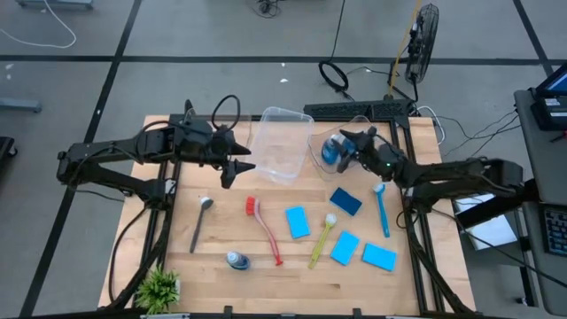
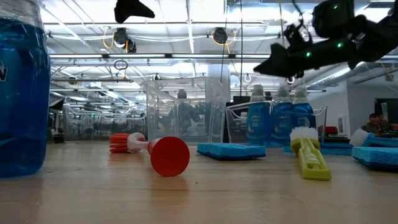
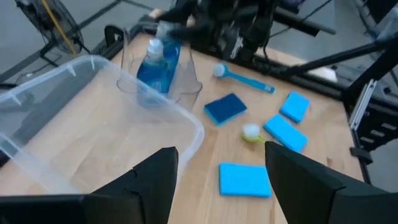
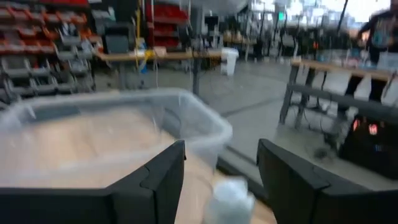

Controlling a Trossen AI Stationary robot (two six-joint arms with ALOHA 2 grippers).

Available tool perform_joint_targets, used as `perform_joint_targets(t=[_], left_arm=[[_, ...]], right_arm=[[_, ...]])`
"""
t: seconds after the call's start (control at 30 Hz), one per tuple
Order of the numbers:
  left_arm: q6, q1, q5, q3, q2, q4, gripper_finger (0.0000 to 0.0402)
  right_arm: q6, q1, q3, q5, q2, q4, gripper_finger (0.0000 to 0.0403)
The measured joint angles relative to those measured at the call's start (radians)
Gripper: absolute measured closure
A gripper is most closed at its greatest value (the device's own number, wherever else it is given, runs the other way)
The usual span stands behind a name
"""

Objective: Pick & Place Kitchen Sink Supplies
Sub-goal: Put the blue dish soap into the right transparent bin

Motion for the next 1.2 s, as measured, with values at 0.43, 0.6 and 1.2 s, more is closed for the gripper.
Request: perform_joint_targets(t=[0.43,0.6,1.2], left_arm=[[-0.044,-0.106,-0.007,0.0,-0.005,-0.015,0.0158],[-0.16,-0.22,-0.074,0.025,-0.006,-0.115,0.0158],[-0.763,-0.71,-0.164,0.054,0.082,-0.245,0.0158]], right_arm=[[-0.044,0.114,-0.001,-0.004,-0.347,-0.015,0.0223],[-0.043,0.175,-0.001,-0.005,-0.434,-0.057,0.0226],[-0.013,0.24,-0.002,-0.003,-0.509,-0.158,0.0227]])
